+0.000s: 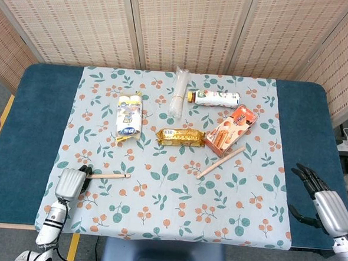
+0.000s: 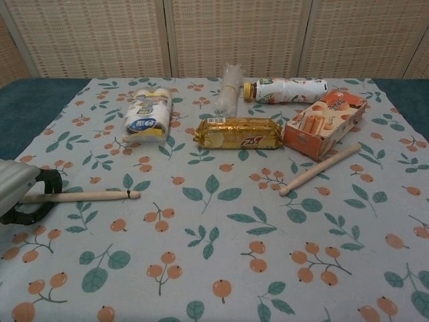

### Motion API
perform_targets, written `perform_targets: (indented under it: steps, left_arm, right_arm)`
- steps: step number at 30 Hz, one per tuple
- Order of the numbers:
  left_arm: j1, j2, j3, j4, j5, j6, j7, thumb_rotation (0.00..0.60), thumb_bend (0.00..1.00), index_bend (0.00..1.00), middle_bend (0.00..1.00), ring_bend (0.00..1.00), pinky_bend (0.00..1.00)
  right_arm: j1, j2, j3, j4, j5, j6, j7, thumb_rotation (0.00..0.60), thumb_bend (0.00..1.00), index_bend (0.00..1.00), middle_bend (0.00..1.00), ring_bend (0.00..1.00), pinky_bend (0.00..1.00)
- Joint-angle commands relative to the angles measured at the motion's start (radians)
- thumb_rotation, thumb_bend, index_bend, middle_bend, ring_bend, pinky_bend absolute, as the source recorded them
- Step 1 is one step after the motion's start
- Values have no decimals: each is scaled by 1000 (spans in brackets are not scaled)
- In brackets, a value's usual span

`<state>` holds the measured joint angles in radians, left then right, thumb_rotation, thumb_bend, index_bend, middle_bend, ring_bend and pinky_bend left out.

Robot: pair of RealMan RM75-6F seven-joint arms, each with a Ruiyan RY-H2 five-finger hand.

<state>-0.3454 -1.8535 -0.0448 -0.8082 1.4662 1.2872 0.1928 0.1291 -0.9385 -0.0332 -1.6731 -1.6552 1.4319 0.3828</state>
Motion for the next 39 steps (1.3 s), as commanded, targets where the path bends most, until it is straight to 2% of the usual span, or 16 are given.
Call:
perform_targets:
  steps: [1,9,12,14,18,20,27,35,39]
  left_arm:
    - [3,4,0,-6,8,17,-9,600,493,745,747,996,1000]
    - [18,47,2,-77,49,113,-52,600,505,756,791,998,1000]
    - [25,91,0,-153,61,142,-70,600,507,757,799,999,1000]
    - [30,126,-4,-216,63,156,-88,600,507,757,800,999,1000]
    - [45,212,-2,-340,76,187,-78,600,507,758,801,999,1000]
    - [53,246,-1,-382,84,204,-68,600,507,757,801,999,1000]
    - [75,355,-2,-536,125,268,-56,600,507,759,803,999,1000]
    - [85,366,-9,-568,135,286,-58,600,506,759,804,999,1000]
    - [86,363,-13,-566,135,285,-63,600,507,759,804,999,1000]
  right_arm:
    - [1,0,0,-1,2,-3,-1,600,248,97,0,0,173]
    - [15,-3,4,-3,19,-35,-11,600,248,100,0,0,176]
    - [24,-13,12,3,28,-45,-26,600,248,116,16,5,286]
    - [32,-22,17,12,33,-55,-29,600,248,143,68,55,368]
    - [64,-40,30,29,67,-116,-35,600,248,211,190,218,490]
    - [84,-58,40,50,85,-148,-37,600,248,236,227,276,511]
    - [164,-162,70,171,118,-255,-88,600,248,289,274,343,534]
    - [284,-275,109,356,88,-333,-190,600,248,385,307,600,763]
    - [347,-307,118,422,110,-425,-191,600,248,430,333,663,829]
